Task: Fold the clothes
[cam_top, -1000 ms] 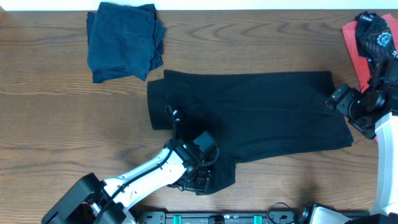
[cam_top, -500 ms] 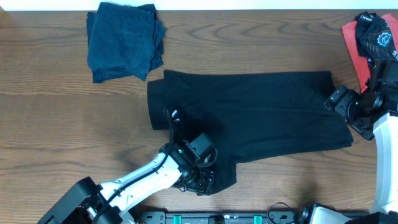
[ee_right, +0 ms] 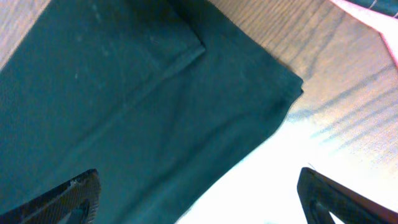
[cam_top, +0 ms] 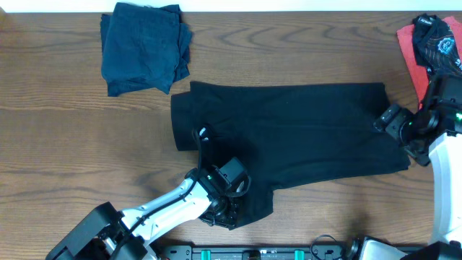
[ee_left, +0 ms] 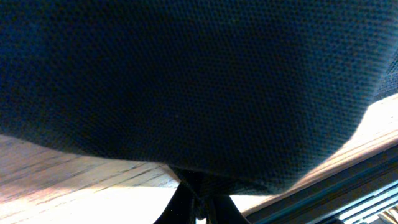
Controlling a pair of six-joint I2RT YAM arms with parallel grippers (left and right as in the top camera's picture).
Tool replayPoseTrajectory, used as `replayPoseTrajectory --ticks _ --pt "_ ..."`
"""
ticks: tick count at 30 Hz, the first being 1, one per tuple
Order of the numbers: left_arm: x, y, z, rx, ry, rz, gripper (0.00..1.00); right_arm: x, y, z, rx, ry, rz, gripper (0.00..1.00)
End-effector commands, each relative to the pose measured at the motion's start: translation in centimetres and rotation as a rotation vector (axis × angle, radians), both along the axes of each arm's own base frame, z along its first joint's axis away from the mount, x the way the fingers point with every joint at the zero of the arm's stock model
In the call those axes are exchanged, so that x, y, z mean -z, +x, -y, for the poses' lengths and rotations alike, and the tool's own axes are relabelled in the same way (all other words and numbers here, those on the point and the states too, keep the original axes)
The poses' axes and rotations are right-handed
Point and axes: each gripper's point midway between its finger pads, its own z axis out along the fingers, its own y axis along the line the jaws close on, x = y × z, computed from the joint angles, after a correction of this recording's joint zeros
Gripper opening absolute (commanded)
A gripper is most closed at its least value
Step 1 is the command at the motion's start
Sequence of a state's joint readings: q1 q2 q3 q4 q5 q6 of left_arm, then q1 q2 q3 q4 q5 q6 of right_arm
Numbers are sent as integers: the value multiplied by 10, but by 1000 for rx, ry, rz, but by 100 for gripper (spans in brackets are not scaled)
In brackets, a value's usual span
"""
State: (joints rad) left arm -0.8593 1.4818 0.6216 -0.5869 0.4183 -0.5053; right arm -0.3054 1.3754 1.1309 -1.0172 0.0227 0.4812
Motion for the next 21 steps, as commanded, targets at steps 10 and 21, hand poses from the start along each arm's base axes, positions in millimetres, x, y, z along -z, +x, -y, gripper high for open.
replayPoseTrajectory --ticks 10,21 --pt "10 -4 -14 -31 75 -12 6 41 -30 53 282 23 -26 98" --pt "10 -4 -14 -31 75 -11 6 85 -35 68 324 124 -118 75"
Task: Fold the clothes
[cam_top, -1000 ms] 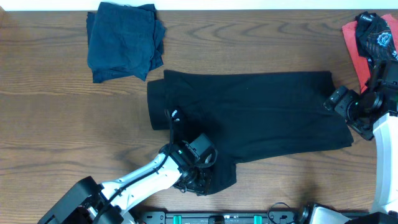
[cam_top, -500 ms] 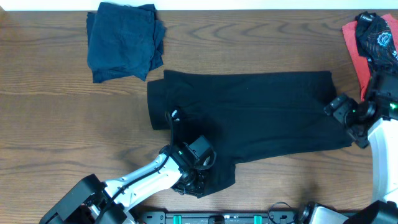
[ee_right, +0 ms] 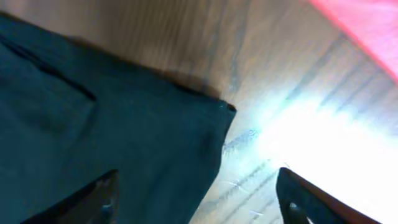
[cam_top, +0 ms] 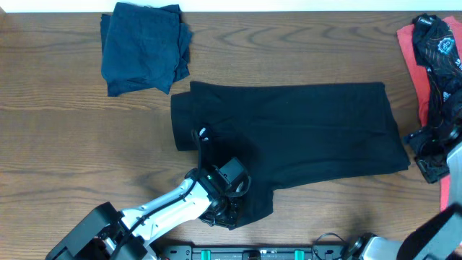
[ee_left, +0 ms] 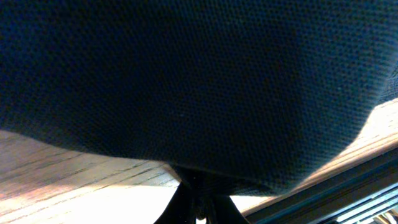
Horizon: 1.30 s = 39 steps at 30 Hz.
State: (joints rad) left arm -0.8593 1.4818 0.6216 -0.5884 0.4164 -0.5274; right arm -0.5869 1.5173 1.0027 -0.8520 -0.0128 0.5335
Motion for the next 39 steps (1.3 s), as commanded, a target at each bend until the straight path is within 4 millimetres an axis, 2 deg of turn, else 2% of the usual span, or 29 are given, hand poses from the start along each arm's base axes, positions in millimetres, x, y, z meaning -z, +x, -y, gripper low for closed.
replayPoseTrajectory --ticks 1,5,9,20,24,30,32,36,39 --pt "10 -4 -14 -10 67 -7 6 21 -4 -4 2 53 -53 75" --pt "10 -4 -14 -10 68 -7 6 43 -6 -5 23 92 -108 72" --pt "10 -4 -14 -10 68 -7 6 55 -9 -7 23 113 -140 69" --pt "10 -4 -14 -10 68 -7 5 69 -15 -2 30 85 -173 68" --pt "10 -4 -14 -10 68 -7 6 75 -18 -2 33 78 -168 63" --pt "10 -4 -14 -10 69 -9 6 87 -21 -4 33 68 -153 63" --pt "10 -5 -14 -10 70 -10 6 87 -22 -4 33 69 -155 59" --pt "10 -5 -14 -10 70 -10 6 87 -22 -5 34 70 -156 38" --pt "9 -5 -15 -18 74 -14 6 87 -26 -8 65 86 -173 29"
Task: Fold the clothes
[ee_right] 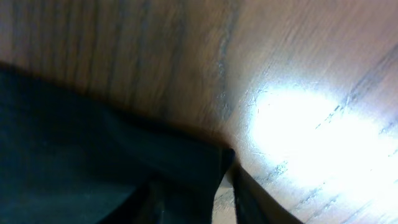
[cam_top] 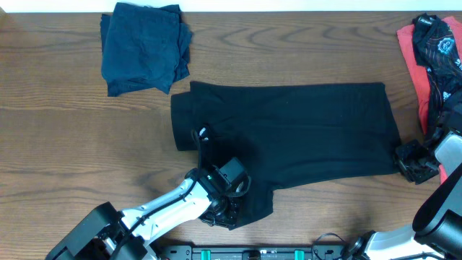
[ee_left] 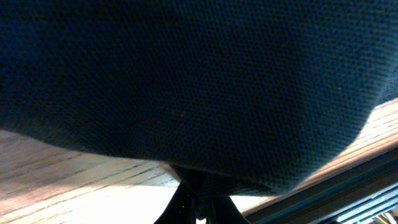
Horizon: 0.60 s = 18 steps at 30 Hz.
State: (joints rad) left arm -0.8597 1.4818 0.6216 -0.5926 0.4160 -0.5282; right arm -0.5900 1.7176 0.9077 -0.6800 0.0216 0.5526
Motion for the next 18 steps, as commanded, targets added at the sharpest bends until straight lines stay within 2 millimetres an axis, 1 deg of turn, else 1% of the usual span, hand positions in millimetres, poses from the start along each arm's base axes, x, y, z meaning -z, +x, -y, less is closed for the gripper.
replayPoseTrajectory --ticks 1,3,6,9,10,11,15,18 --pt "8 -5 -15 -27 74 -14 6 13 -19 -11 49 48 -63 23" --pt "4 -6 -16 -40 74 -14 6 13 -21 -12 57 55 -71 14" --pt "-8 -4 -13 -42 35 18 6 12 -22 -13 61 59 -78 9" --pt "-27 2 -7 -43 -40 80 6 9 -24 -14 60 67 -91 9" --pt "-35 4 -4 -44 -70 104 6 7 -24 -15 61 72 -99 6" --pt "-42 5 -3 -45 -98 127 6 4 -24 -15 60 75 -104 2" --pt "-65 4 0 -38 -179 183 6 -11 -23 -14 61 86 -121 1" --pt "-79 1 2 -27 -228 219 6 -26 -23 -14 72 83 -118 2"
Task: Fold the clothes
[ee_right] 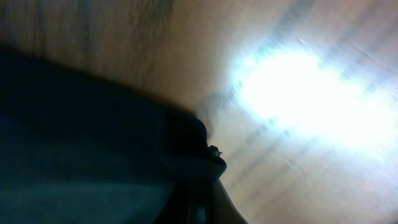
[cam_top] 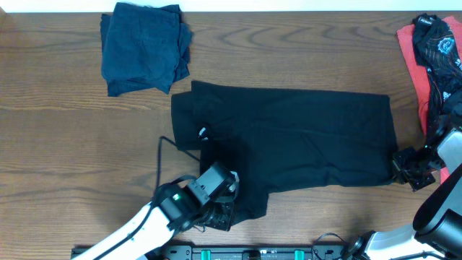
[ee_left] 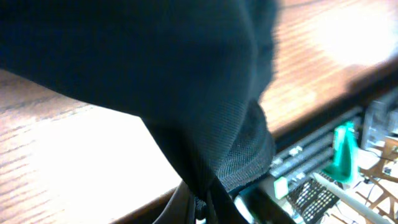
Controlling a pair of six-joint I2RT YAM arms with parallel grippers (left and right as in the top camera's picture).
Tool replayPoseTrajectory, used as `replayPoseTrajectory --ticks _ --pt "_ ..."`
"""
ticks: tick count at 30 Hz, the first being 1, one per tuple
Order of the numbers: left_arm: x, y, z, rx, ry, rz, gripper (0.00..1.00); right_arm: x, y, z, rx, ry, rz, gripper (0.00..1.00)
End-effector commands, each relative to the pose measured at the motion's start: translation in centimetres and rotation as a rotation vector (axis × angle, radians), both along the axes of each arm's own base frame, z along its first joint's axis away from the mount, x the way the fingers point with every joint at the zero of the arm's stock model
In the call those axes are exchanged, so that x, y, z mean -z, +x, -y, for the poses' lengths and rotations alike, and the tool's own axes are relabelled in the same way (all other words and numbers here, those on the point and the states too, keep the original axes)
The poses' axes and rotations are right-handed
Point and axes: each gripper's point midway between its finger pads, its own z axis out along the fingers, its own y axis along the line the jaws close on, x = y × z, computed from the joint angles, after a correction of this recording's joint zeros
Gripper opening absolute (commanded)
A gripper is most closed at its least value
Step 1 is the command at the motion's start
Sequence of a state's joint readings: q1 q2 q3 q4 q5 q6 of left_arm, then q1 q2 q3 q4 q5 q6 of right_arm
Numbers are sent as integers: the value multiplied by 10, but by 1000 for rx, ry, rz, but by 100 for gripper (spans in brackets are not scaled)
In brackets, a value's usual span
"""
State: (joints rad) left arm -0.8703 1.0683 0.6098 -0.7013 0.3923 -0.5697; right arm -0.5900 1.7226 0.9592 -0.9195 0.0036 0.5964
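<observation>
A black garment (cam_top: 289, 133) lies spread across the middle of the wooden table. My left gripper (cam_top: 220, 209) is shut on the garment's near-left flap at the front edge; in the left wrist view the black cloth (ee_left: 186, 93) hangs out of the closed jaws. My right gripper (cam_top: 399, 165) is shut on the garment's near-right corner; the bunched corner (ee_right: 193, 149) shows pinched in the right wrist view.
A folded dark blue garment (cam_top: 144, 47) lies at the back left. A red and black pile of clothes (cam_top: 433, 50) sits at the right edge. A black cable (cam_top: 164, 148) loops by the left arm. The table's front rail (cam_top: 274, 253) is close to the left gripper.
My right gripper has shut on the garment's near-right corner. My left gripper has moved slightly left and lifted the flap, and the garment's near edge has shifted a little.
My left gripper held the near-left flap throughout. My right gripper was open over the garment's right end, then off beside the red pile, then at the near-right corner with jaws around it. Now both grippers hold the near edge.
</observation>
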Motion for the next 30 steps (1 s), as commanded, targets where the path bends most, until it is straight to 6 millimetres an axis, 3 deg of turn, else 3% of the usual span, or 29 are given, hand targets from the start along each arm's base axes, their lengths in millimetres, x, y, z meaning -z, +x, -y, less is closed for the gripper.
replayPoseTrajectory --ticks 1,6,12,23,30 --pt "-10 -3 0 7 -36 35 6 -20 9 11 27 -45 36 1" --pt "-20 7 1 4 -67 116 6 -46 15 15 54 -98 115 2" --pt "-28 38 -10 -40 11 289 6 -75 30 25 54 -183 248 2" --pt "-62 115 -20 -221 46 645 6 -75 36 28 51 -196 270 3" --pt "-85 151 -27 -254 19 780 9 -77 48 30 45 -211 311 2"
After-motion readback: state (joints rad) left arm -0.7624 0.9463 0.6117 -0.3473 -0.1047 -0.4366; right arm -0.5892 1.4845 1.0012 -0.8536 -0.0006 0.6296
